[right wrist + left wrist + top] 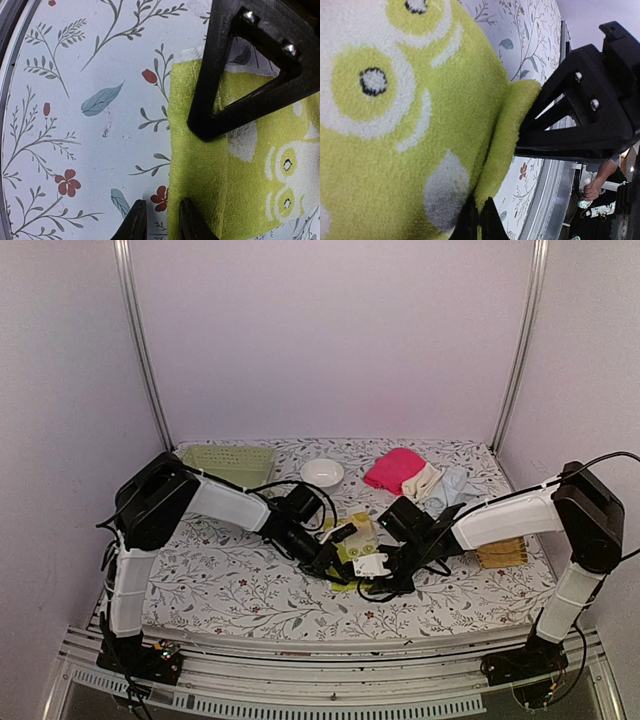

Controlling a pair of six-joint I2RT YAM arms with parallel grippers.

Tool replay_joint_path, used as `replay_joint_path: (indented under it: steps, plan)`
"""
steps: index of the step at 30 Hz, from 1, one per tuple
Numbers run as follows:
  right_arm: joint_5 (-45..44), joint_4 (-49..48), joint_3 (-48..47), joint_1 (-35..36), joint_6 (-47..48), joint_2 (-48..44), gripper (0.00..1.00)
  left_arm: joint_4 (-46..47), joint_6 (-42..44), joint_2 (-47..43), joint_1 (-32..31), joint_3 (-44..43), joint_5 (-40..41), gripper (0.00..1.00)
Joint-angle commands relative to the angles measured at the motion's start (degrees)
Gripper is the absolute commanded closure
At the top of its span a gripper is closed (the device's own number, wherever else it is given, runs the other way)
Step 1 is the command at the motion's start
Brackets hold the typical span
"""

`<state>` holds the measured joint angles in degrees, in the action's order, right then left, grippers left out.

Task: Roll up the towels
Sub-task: Roll the towel at the center of the board.

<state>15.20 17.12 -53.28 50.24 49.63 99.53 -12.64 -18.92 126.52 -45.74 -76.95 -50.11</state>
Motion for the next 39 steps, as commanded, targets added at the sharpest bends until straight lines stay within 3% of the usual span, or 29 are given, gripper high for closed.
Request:
replay_joint_path:
  steps: [1, 6, 14, 33, 36, 39]
  plan:
    - [-2.2, -3.1, 0.4, 0.3, 0.2, 2.0, 0.72, -2.6, 0.2, 2.2, 1.2, -0.6, 1.6, 1.0]
    - [-4.3, -2.7, 0.5, 0.4, 0.2, 2.9, 0.71, -3.8, 0.9, 3.1, 1.7, -2.0, 1.2, 1.0]
    - [-0.7, 3.4, -2.7, 0.4, 2.2, -4.7, 0.7, -4.4, 0.9, 4.1, 2.2, -2.9, 0.5, 1.0]
    - [-6.5, -4.0, 0.2, 0.4, 2.7, 5.9, 0.67, -6.0, 1.6, 4.9, 2.6, -3.9, -0.3, 1.0]
    - [-7.5, -4.1, 0.6, 0.3, 2.6, 7.4, 0.75, -6.2, 1.8, 4.3, 2.9, -4.0, -0.5, 1.0]
    - [-7.5, -3.4, 1.1, 0.3, 2.4, 7.7, 0.9, -6.3, 2.2, 1.3, 3.5, -3.0, 2.6, 0.86]
